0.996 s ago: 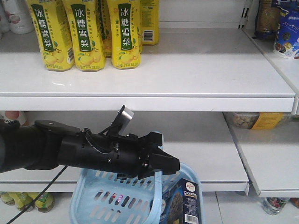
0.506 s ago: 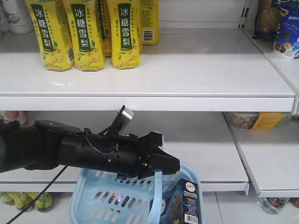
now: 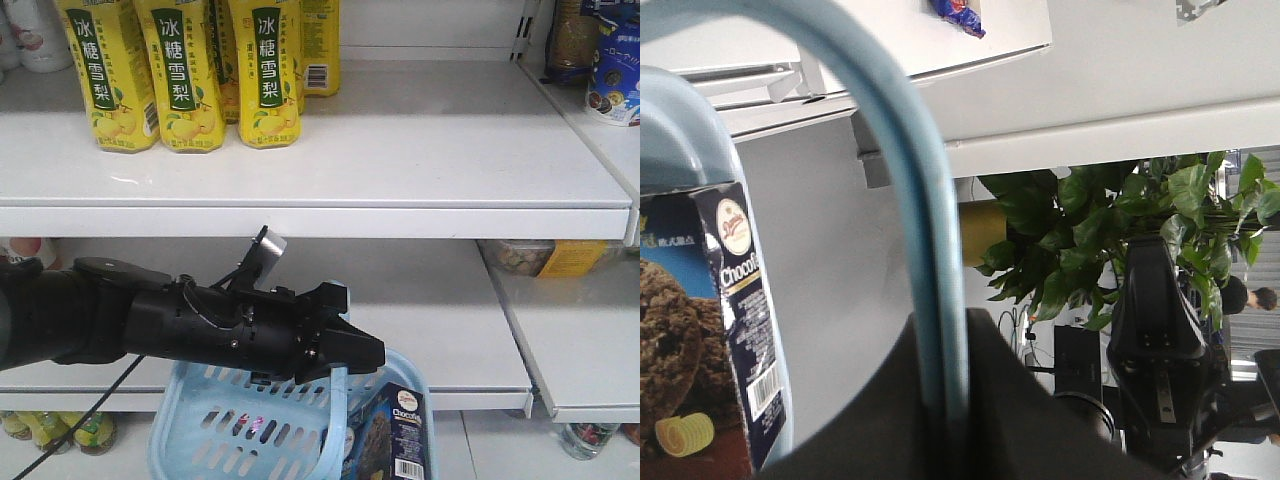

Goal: Left arm holds basket, right arm returns cookies

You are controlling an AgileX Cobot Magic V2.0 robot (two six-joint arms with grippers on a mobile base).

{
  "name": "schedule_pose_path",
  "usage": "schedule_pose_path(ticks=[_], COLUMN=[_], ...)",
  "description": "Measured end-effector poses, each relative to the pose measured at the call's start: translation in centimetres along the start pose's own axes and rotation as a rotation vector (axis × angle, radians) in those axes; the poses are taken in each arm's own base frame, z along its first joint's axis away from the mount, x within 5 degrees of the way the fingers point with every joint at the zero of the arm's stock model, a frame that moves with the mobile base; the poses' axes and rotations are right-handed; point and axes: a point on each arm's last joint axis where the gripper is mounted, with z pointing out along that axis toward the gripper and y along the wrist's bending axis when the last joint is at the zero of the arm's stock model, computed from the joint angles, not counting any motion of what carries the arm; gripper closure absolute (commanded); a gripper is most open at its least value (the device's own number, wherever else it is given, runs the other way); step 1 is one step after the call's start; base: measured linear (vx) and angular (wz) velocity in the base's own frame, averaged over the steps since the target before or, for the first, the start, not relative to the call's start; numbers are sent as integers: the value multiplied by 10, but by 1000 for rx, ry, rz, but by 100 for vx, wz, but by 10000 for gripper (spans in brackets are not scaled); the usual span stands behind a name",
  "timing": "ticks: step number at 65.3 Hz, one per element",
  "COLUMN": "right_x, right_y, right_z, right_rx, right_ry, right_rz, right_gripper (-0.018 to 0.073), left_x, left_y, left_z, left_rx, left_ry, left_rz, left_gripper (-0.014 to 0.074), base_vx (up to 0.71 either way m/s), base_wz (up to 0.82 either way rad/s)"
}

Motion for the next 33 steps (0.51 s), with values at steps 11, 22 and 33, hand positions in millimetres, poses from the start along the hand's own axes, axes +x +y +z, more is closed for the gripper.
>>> schedule_pose_path(ticks=[11,22,33], right_x=[0,-6,-7], right_y=[0,0,1], right_z=[0,0,-1], right_rx=[0,-5,-6], right_ry=[0,-62,-56], right_rz=[0,6,30], right_gripper=[567,567,567], left_x=[0,0,0], left_y=[0,0,0], left_z=[0,0,0], left_rx=[0,0,-1], left_ry=[0,0,1], left_rz=[0,0,1], left_gripper=[603,603,603], base_vx=[0,0,0], base_wz=[0,0,0])
